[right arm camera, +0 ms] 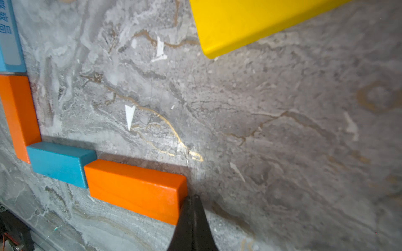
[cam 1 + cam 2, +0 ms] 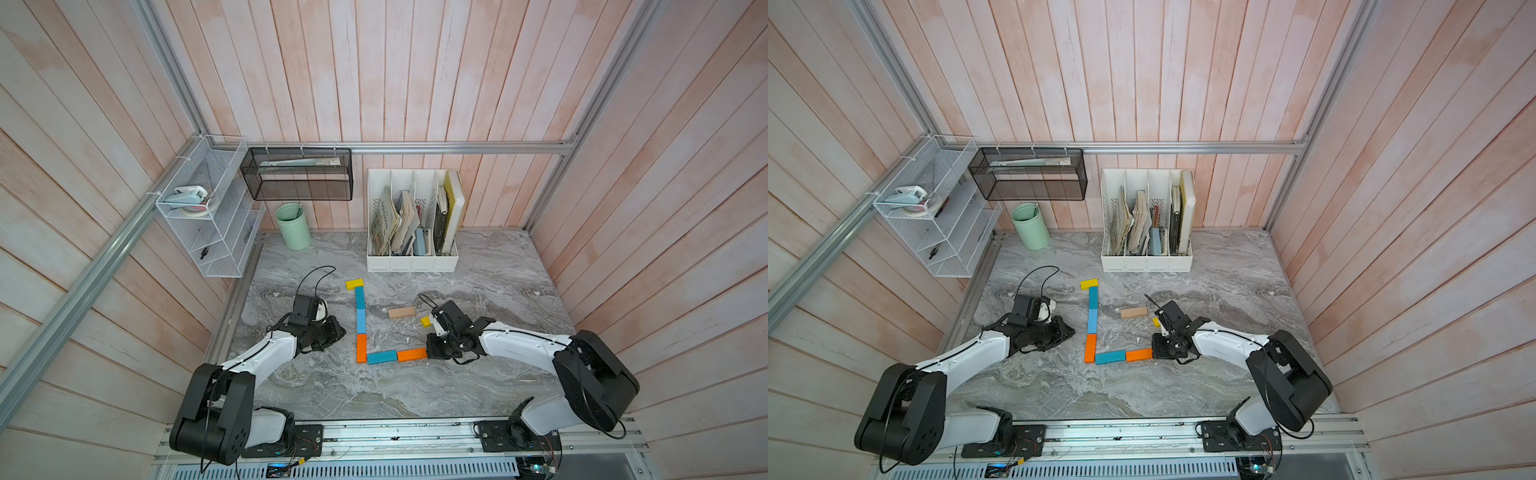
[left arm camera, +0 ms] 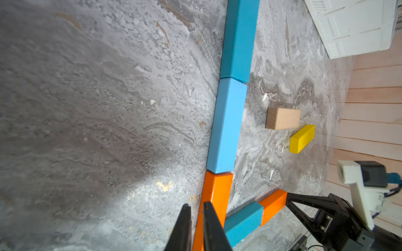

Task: Assemble a giraffe with building blocks
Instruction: Assemble the building block at the center of the board, then adjust the building block at the center of the board.

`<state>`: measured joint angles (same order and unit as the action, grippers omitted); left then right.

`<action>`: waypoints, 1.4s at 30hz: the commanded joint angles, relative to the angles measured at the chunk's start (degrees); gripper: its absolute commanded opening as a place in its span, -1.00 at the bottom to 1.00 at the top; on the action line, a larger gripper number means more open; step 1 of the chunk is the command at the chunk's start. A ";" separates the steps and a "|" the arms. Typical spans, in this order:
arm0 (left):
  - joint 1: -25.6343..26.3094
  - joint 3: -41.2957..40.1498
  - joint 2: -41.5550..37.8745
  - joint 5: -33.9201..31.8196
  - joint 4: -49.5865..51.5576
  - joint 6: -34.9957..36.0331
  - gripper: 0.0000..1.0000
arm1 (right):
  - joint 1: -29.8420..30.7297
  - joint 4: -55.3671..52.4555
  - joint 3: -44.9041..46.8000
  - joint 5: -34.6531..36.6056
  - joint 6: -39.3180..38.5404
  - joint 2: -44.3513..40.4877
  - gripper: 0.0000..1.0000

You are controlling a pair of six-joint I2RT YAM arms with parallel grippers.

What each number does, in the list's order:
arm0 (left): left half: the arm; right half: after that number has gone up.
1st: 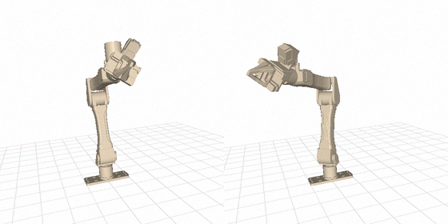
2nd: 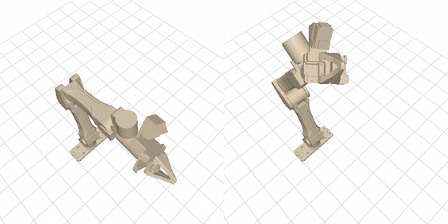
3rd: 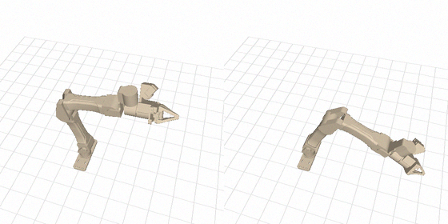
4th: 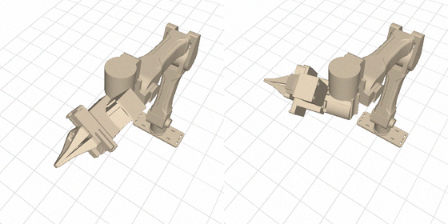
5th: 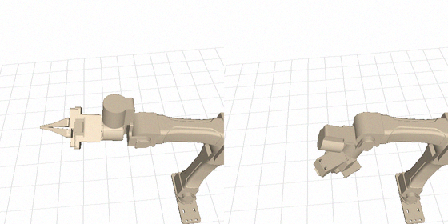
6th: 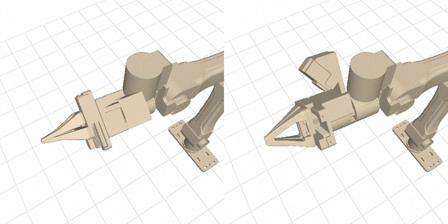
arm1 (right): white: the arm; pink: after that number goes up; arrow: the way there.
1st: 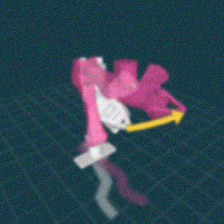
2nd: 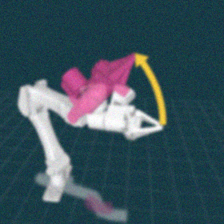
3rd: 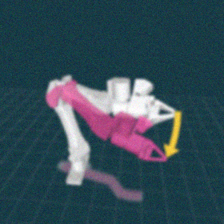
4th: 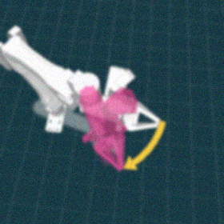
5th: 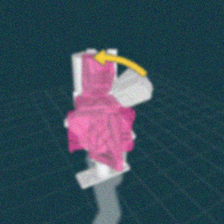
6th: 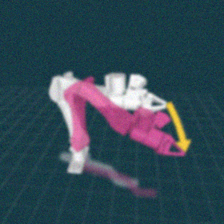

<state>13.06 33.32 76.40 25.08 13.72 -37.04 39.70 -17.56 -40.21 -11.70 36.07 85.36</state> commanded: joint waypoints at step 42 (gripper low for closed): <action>8.73 -6.53 0.33 -3.20 -0.19 -3.65 -0.71 | 2.43 4.27 -21.48 -3.77 -6.19 17.21 -1.00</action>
<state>21.21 27.94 76.82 23.31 13.47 -40.18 41.54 -14.52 -59.75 -11.97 30.33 101.30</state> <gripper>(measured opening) 0.144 0.039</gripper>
